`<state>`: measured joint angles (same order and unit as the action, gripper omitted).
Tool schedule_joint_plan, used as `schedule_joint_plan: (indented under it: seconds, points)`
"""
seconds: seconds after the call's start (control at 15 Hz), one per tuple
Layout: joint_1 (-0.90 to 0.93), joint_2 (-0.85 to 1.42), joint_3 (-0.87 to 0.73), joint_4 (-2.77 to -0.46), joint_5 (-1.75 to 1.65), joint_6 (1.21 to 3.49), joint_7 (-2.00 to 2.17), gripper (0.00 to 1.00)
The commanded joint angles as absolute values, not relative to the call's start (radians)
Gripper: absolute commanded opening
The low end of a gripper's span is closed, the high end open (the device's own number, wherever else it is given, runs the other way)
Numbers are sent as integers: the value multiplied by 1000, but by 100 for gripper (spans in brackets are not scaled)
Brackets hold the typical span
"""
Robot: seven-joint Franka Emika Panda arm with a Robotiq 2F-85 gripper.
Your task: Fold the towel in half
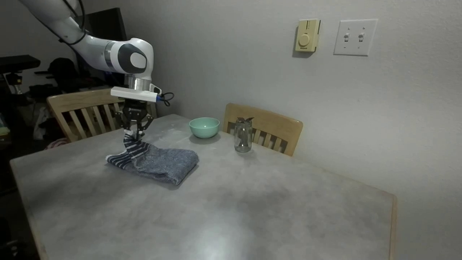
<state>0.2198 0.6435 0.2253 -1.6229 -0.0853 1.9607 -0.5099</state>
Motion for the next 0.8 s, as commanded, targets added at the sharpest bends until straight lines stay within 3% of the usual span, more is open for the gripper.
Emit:
schedule_joint_plan:
  seconds: [0.0,0.33,0.73]
  points:
    - [225,661,236,-1578,-109,1921,-512,64]
    - [207,636,236,-1579,-92,1936,-520,98]
    - [132,582,204,-1643,-112,1991,-578,100]
